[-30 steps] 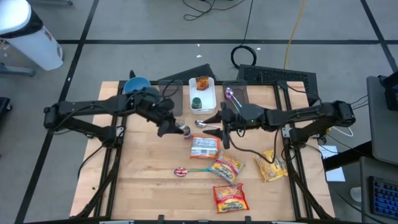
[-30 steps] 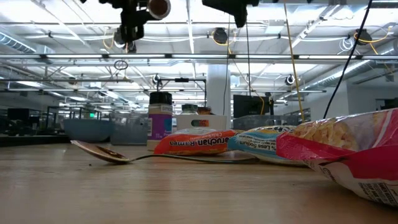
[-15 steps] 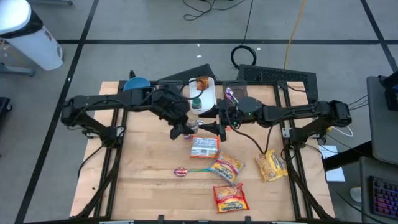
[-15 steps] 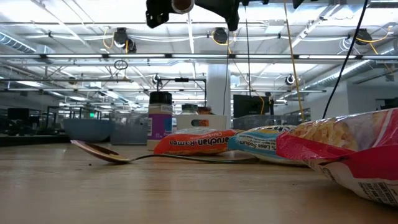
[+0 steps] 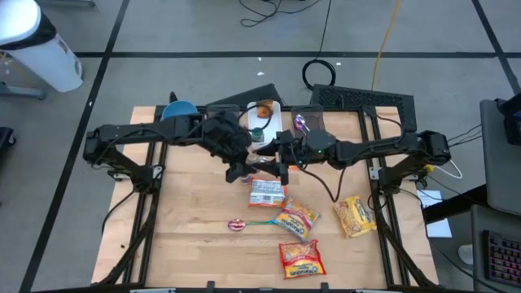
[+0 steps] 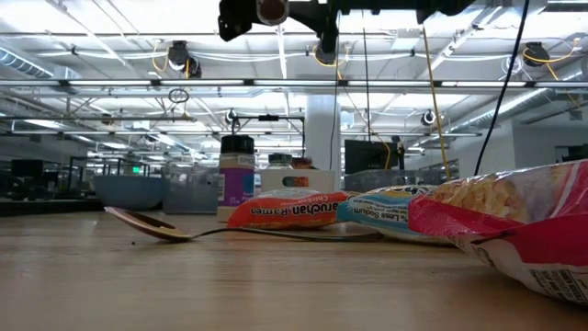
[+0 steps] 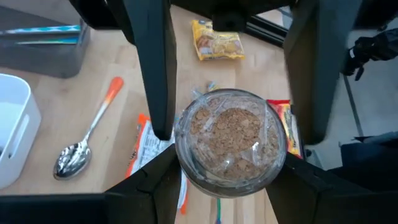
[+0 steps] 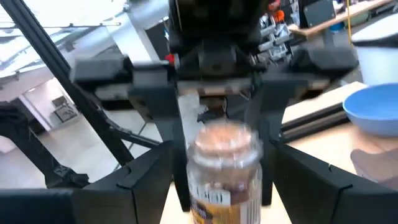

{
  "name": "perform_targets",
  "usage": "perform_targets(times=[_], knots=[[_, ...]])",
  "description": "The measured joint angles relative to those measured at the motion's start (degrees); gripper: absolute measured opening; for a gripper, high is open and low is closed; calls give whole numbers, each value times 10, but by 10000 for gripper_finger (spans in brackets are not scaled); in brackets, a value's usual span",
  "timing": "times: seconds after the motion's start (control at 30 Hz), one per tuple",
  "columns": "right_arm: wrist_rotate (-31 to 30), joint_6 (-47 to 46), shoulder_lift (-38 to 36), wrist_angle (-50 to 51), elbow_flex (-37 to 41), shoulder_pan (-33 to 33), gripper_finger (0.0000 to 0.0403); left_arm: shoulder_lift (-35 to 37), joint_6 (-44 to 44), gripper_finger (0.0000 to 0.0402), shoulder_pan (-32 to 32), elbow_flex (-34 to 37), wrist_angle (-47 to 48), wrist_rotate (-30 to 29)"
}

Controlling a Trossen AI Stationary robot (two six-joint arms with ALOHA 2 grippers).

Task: Pick & Place Food Item
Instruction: Put the brown seasoning bottle into the white bin

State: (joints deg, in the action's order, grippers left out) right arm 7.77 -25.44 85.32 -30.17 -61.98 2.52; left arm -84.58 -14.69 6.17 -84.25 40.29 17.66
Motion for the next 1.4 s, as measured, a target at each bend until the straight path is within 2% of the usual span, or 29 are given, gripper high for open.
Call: perform_targets(times=[0.67,1.13,1.4], knots=[[-4,10,0,-1,0,0,238,0,10,198,-5,0,-34,-2],[-2,14,0,1,0,0,175,0,9,198,-5,0,-35,2],[-2,13,0,3,0,0,179,0,9,198,-5,1,-35,2]])
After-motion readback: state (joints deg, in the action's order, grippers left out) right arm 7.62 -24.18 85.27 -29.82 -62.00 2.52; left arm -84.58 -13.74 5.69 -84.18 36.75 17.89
